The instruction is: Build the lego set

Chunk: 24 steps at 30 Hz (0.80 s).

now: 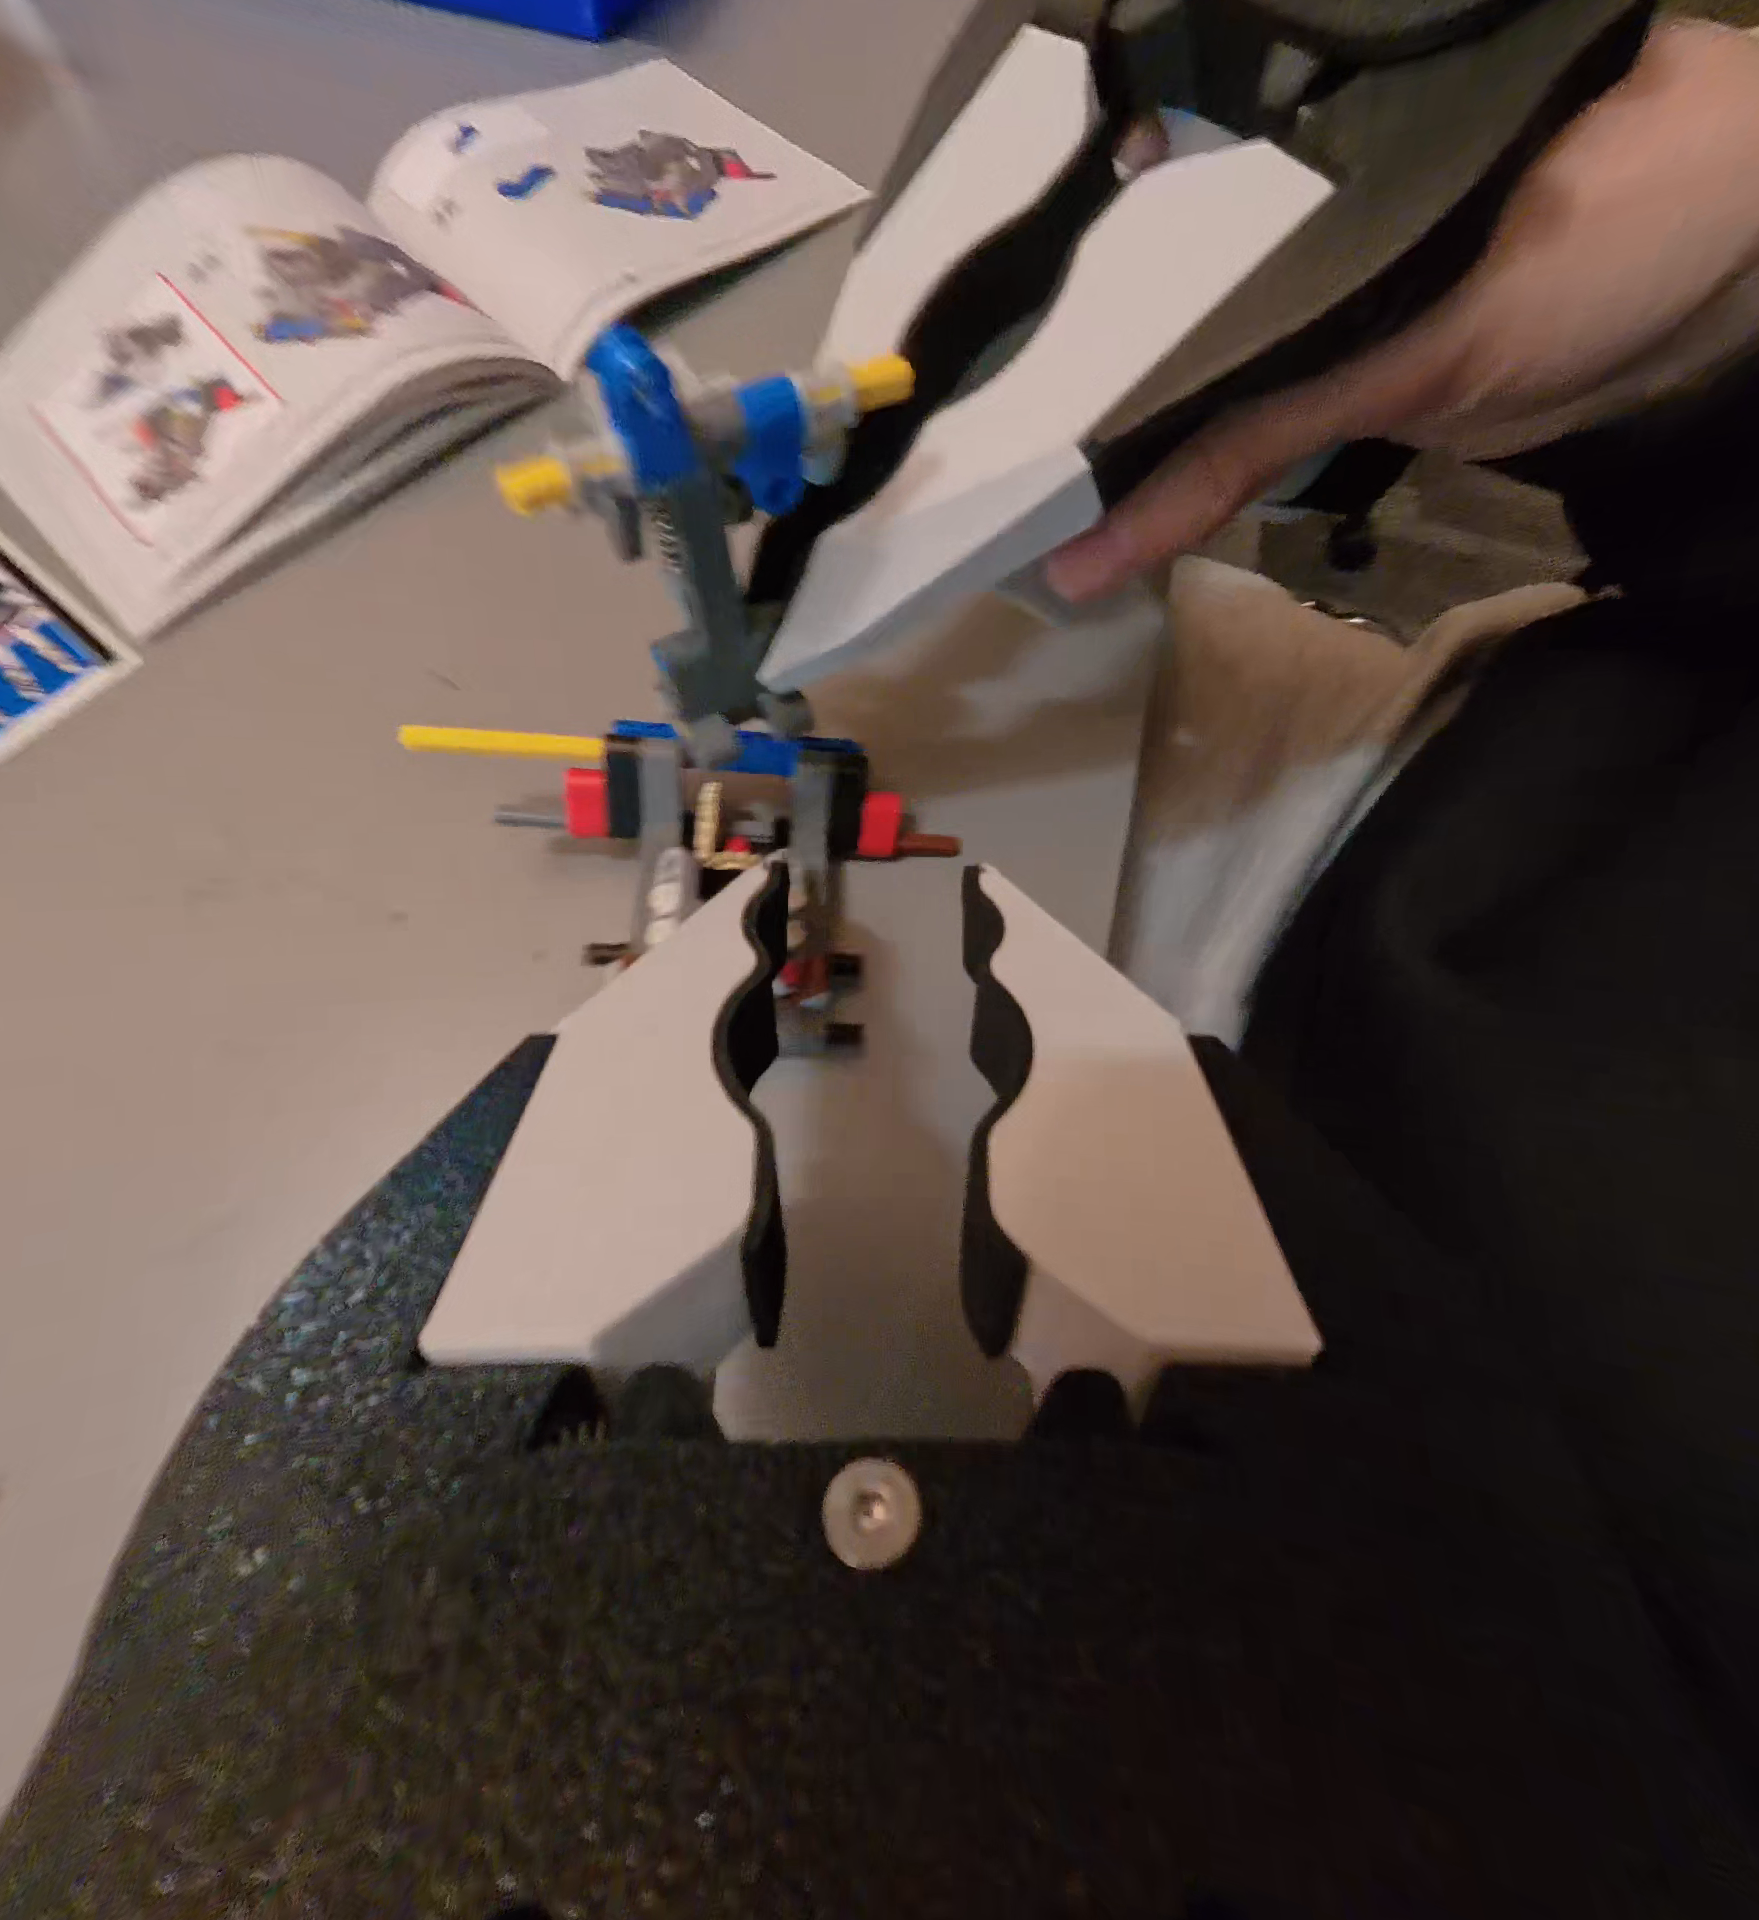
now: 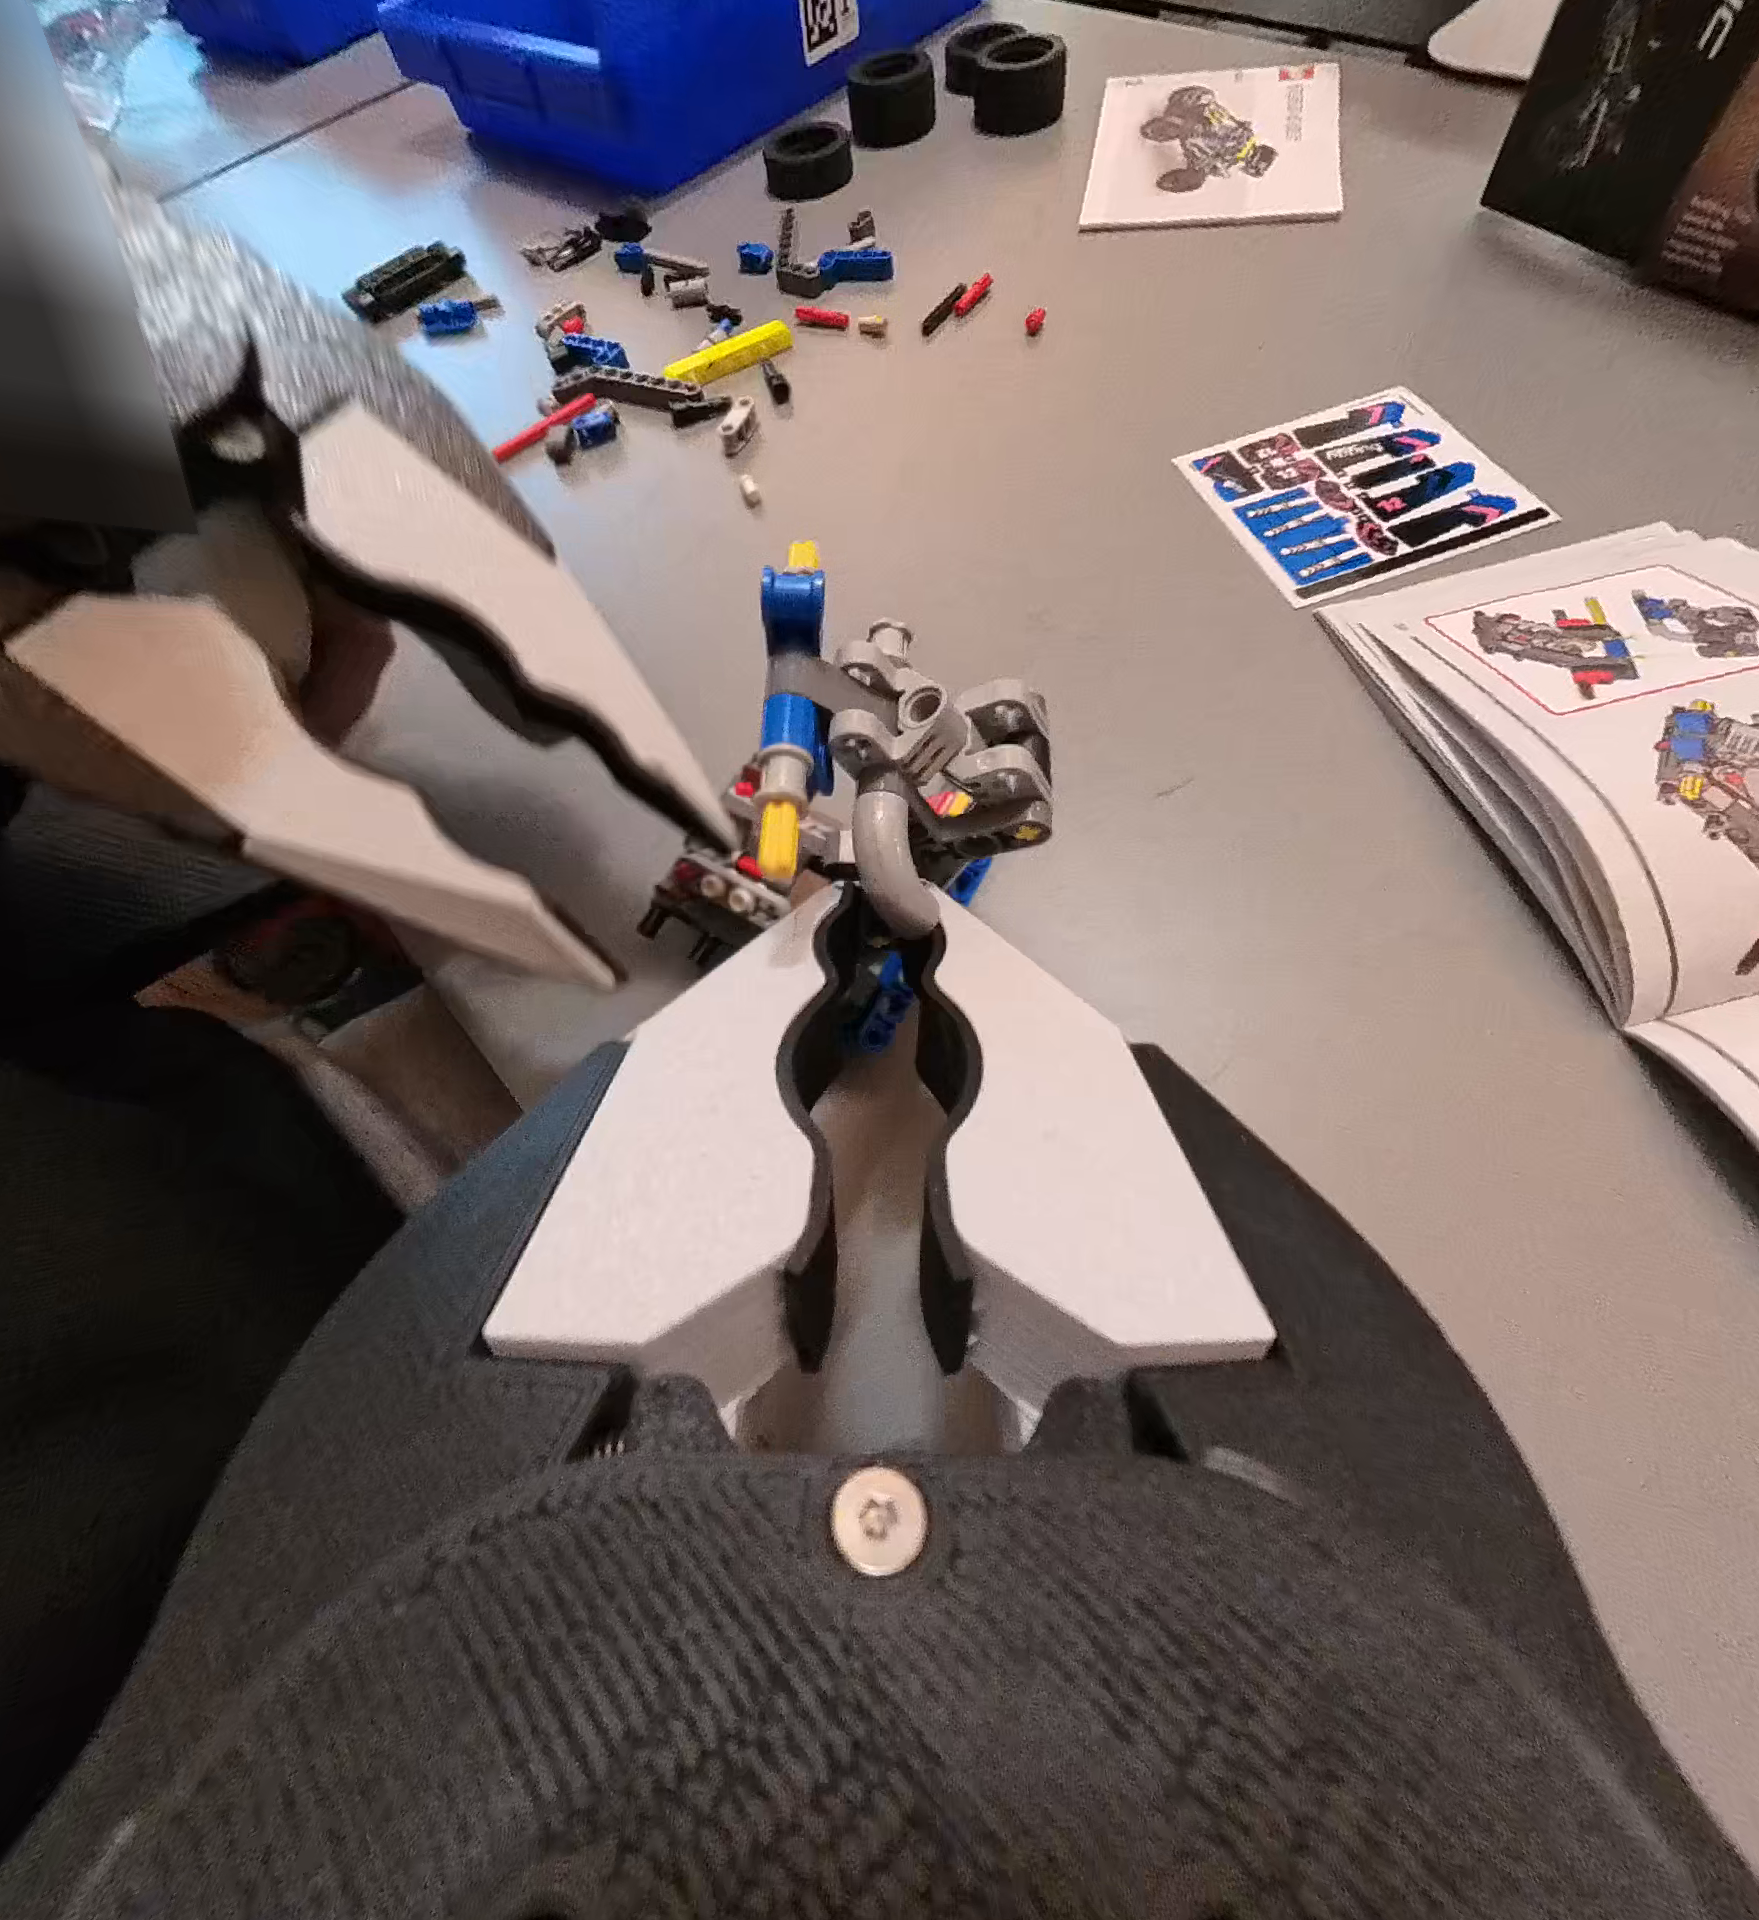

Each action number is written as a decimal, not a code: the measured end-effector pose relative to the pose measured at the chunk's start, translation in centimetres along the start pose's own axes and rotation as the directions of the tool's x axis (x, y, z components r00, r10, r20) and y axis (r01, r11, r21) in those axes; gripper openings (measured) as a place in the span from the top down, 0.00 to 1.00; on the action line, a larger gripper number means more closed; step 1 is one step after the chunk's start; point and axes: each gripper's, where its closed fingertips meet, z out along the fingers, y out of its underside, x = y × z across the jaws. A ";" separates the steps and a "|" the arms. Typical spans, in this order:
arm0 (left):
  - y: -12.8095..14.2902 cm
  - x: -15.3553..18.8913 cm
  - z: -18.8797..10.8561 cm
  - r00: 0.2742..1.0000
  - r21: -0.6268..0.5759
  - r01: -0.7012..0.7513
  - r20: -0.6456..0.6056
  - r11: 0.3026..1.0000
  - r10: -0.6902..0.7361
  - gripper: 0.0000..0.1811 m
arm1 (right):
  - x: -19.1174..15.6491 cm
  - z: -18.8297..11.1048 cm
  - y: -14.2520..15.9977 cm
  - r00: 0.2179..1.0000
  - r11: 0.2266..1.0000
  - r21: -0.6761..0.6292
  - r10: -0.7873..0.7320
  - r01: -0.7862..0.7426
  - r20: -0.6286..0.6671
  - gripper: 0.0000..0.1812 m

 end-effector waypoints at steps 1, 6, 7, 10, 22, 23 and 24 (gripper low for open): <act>0.1 -0.9 -0.5 0.999 -0.002 -0.021 0.032 1.000 0.021 0.83 | -0.1 0.2 0.2 1.000 1.000 -0.004 -0.008 0.008 -0.009 0.97; 1.2 -4.7 -1.6 0.984 -0.046 -0.145 0.098 0.988 0.149 0.77 | 0.8 1.0 1.1 1.000 1.000 -0.020 -0.009 0.008 -0.029 0.97; 1.0 -5.1 -1.8 0.979 -0.040 -0.179 0.092 0.983 0.182 0.77 | 1.1 1.1 1.2 0.999 0.999 -0.031 -0.019 0.018 -0.039 0.97; -0.6 -5.8 -1.8 0.952 0.000 -0.306 0.019 0.952 0.306 0.80 | 1.9 1.3 1.3 1.000 0.999 -0.047 -0.011 0.010 -0.015 0.97; -2.2 -10.0 1.3 0.823 0.051 -0.473 -0.333 0.880 0.461 0.83 | 3.6 1.7 1.3 1.000 0.998 -0.069 0.000 0.001 0.012 0.97; -2.1 -9.3 1.6 0.786 0.047 -0.511 -0.378 0.858 0.489 0.83 | 3.6 1.8 1.2 1.000 0.998 -0.068 0.002 -0.001 0.016 0.97; -1.9 -8.8 1.8 0.752 0.031 -0.554 -0.410 0.832 0.516 0.84 | 3.6 1.7 1.2 1.000 0.998 -0.068 0.002 -0.001 0.013 0.97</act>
